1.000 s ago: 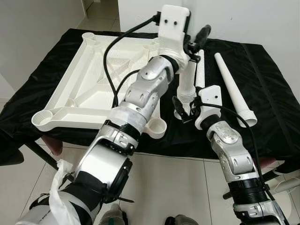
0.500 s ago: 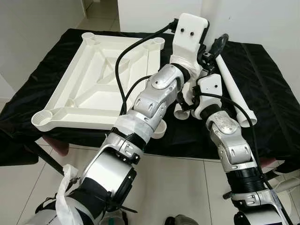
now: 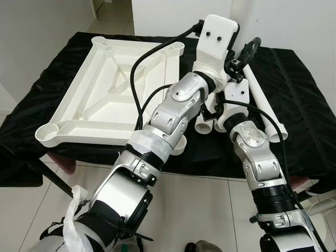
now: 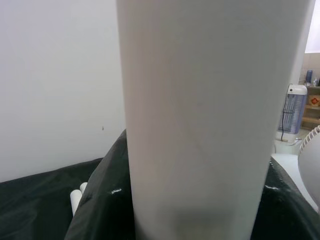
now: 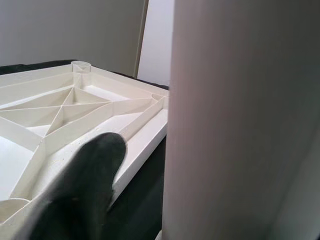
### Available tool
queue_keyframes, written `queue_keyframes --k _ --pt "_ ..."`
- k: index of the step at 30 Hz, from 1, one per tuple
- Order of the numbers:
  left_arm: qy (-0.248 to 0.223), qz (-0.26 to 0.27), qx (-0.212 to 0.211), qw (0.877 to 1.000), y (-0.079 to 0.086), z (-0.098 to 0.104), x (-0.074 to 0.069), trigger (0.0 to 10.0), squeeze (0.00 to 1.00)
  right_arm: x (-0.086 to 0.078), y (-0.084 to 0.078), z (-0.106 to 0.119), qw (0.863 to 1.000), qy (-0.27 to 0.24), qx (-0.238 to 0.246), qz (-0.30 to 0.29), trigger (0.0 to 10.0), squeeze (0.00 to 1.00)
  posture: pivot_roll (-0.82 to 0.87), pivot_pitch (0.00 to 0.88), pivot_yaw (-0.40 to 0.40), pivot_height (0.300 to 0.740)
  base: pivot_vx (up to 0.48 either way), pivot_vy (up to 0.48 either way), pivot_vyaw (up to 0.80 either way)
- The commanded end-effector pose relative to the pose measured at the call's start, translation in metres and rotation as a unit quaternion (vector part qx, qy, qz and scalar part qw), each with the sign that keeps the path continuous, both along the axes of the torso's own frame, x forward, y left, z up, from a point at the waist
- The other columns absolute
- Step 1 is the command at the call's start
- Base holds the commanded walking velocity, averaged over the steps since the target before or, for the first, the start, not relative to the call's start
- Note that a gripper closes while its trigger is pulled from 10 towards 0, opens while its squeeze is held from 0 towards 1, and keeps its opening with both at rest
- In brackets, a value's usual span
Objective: Building children table
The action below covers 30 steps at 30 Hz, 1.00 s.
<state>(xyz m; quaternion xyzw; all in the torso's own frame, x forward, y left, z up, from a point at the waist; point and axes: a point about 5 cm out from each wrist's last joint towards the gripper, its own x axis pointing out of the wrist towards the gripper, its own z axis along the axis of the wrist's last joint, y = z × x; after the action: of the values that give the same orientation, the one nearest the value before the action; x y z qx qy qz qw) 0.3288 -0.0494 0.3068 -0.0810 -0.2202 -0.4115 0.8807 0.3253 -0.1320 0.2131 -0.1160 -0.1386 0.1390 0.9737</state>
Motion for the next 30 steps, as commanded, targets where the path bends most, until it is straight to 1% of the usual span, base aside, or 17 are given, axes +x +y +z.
queue_keyframes --k 1,9,13,14,15,16,22,27,28,29,30 --pt "-0.020 -0.060 0.011 0.998 -0.013 0.001 -0.013 10.0 0.00 0.001 0.000 0.005 1.000 -0.012 -0.001 0.000 0.0 0.00 0.00 0.000 -0.015 0.740 0.000 0.000 0.00" --pt "-0.018 -0.056 0.014 0.998 -0.013 0.001 -0.012 10.0 0.00 0.001 -0.001 0.004 1.000 -0.009 0.002 0.001 0.0 0.00 0.00 0.000 -0.016 0.740 0.000 0.000 0.00" --pt "-0.014 -0.062 0.012 0.998 -0.013 0.002 -0.012 10.0 0.00 0.002 -0.002 0.003 1.000 -0.007 0.007 -0.009 0.0 0.00 0.00 0.000 -0.015 0.740 0.000 0.000 0.00" --pt "-0.013 -0.065 0.009 0.998 -0.012 0.003 -0.013 10.0 0.00 0.002 -0.002 0.003 1.000 -0.007 0.009 -0.015 4.1 0.00 0.00 0.000 -0.012 0.740 0.000 0.000 0.00" --pt "-0.013 -0.065 0.009 0.998 -0.012 0.003 -0.013 10.0 0.00 0.002 -0.002 0.003 1.000 -0.007 0.009 -0.015 4.1 0.00 0.00 0.000 -0.012 0.740 0.000 0.000 0.00" --pt "-0.007 -0.079 -0.002 0.997 -0.011 0.004 -0.013 10.0 1.00 0.004 -0.004 0.004 1.000 -0.004 0.014 -0.026 10.0 0.00 0.00 0.000 -0.010 0.740 0.000 0.000 0.00" --pt "-0.002 -0.089 -0.012 0.996 -0.009 0.006 -0.013 10.0 1.00 0.007 -0.005 0.002 0.999 0.003 0.028 -0.043 10.0 0.00 0.00 0.000 -0.006 0.740 0.000 0.000 0.00" --pt "-0.012 -0.097 -0.011 0.995 -0.008 0.008 -0.016 10.0 1.00 0.008 -0.009 0.001 0.997 0.004 0.040 -0.064 10.0 0.00 0.00 0.000 -0.003 0.740 0.000 0.000 0.00" --pt "-0.014 -0.101 -0.011 0.995 -0.008 0.009 -0.017 10.0 0.61 0.008 -0.010 0.001 0.997 0.003 0.046 -0.069 10.0 0.00 0.01 0.000 0.001 0.740 0.000 0.000 0.00" --pt "-0.015 -0.104 -0.012 0.994 -0.008 0.010 -0.018 10.0 0.61 0.008 -0.011 0.001 0.996 0.001 0.050 -0.072 10.0 0.00 0.01 0.000 0.001 0.740 0.000 0.000 0.00" --pt "-0.017 -0.108 -0.016 0.994 -0.007 0.012 -0.019 10.0 0.00 0.009 -0.013 0.001 0.995 0.002 0.058 -0.081 10.0 0.00 0.01 0.000 0.003 0.740 0.000 0.000 0.00"
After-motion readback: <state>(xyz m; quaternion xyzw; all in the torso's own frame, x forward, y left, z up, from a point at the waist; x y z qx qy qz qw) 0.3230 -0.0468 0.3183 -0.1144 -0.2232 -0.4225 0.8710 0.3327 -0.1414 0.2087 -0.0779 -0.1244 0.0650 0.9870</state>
